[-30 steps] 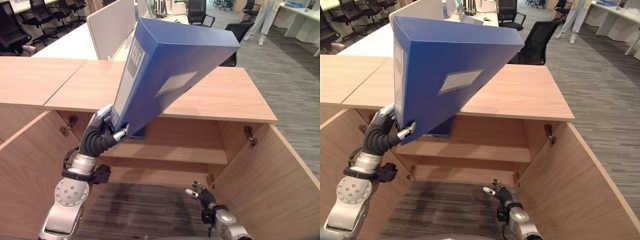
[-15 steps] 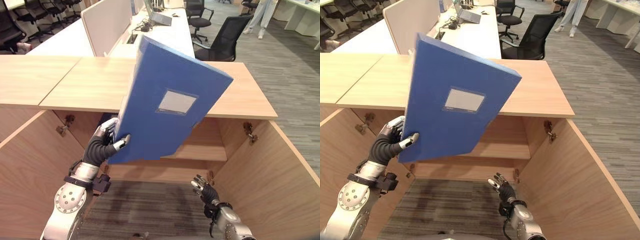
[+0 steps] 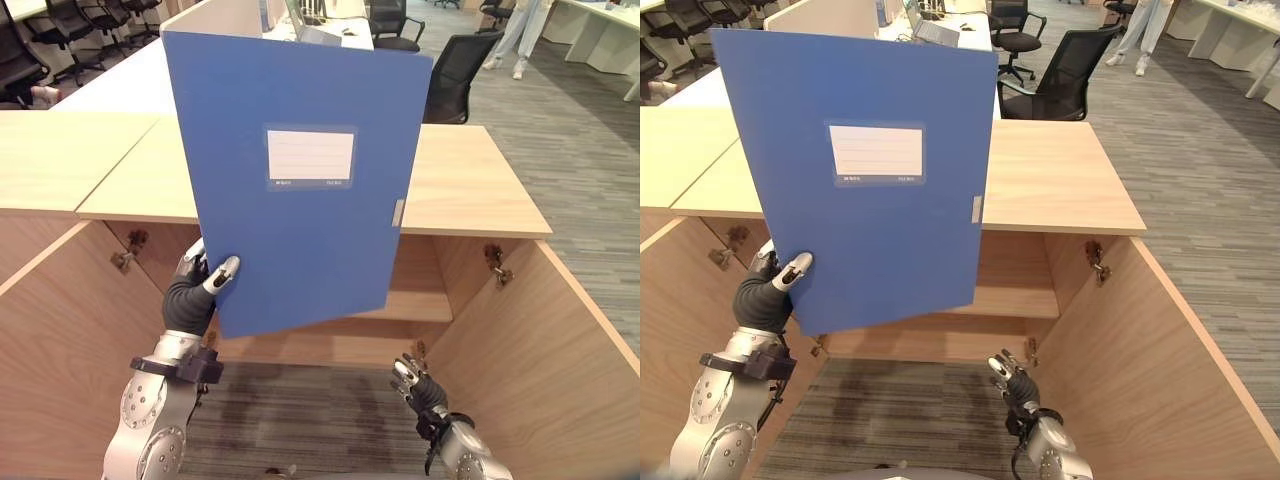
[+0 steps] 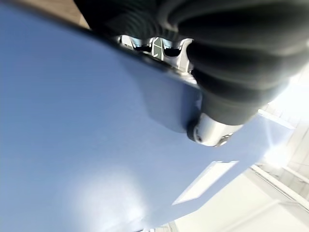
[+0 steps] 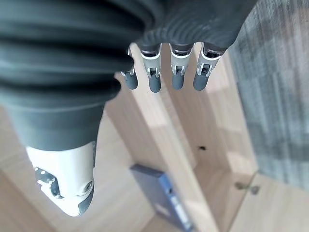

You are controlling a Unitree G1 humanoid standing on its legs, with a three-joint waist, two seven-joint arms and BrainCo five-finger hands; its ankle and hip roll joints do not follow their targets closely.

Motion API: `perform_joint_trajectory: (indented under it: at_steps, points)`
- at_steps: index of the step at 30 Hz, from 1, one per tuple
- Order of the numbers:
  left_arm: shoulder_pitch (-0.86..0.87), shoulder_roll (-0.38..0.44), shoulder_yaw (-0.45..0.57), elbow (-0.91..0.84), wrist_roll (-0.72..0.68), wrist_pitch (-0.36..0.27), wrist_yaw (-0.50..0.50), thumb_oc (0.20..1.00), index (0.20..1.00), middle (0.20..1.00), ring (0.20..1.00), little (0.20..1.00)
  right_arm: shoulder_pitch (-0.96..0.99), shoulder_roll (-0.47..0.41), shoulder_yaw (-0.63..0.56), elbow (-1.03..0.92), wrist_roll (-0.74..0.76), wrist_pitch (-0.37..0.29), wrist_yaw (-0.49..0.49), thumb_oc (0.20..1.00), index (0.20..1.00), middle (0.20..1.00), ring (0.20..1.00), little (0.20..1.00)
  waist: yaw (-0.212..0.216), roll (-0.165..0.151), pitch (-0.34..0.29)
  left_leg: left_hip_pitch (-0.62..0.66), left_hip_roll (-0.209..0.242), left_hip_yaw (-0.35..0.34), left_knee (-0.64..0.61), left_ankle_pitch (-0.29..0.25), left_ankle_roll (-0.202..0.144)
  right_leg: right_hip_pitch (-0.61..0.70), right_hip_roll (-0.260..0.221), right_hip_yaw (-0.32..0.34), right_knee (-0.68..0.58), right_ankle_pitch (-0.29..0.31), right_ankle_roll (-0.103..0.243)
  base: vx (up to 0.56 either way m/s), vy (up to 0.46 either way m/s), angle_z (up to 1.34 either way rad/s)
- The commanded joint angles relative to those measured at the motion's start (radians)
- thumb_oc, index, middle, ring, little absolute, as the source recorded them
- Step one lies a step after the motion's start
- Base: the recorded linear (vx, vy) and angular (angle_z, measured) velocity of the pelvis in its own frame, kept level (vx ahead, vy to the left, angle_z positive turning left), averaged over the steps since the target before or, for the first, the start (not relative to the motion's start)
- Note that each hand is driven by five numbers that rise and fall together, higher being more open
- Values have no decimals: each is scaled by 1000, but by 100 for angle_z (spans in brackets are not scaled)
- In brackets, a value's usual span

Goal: Put the empty folder in the office cabinet

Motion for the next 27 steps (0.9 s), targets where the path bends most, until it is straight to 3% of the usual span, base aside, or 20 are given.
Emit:
perform_joint_trajectory:
  at_steps: [1, 12, 20, 27]
  points:
    - [23, 0, 56, -26, 35, -52, -5, 200, 200, 200, 200, 200, -11, -9, -43, -124, 73, -19, 44, 1000, 1000, 1000, 1000, 1000, 17, -28, -20, -52, -6, -10, 2, -41, 26, 36, -80, -104, 0, 3, 79, 0, 0, 0]
    - [90, 8, 109, 124, 162, -41, -53, 200, 200, 200, 200, 200, -24, -144, -115, -476, 29, -32, 116, 1000, 1000, 1000, 1000, 1000, 16, -31, -21, -49, 1, 1, 2, -44, 22, 37, -80, -102, 0, -2, 77, 0, 0, 0]
    - [64, -1, 95, 146, 159, -38, -75, 200, 200, 200, 200, 200, -53, -177, -91, -533, 4, -3, 161, 1000, 1000, 1000, 1000, 1000, 19, -37, -23, -49, 4, 2, 2, -43, 21, 37, -78, -101, 0, -2, 77, 0, 0, 0]
    - [-15, 21, 20, 105, 97, -19, -137, 200, 200, 200, 200, 200, -118, -207, -28, -451, -100, 28, 169, 1000, 1000, 1000, 1000, 1000, 20, -44, -30, -51, 4, 0, 2, -39, 20, 36, -77, -101, 0, 1, 78, 0, 0, 0]
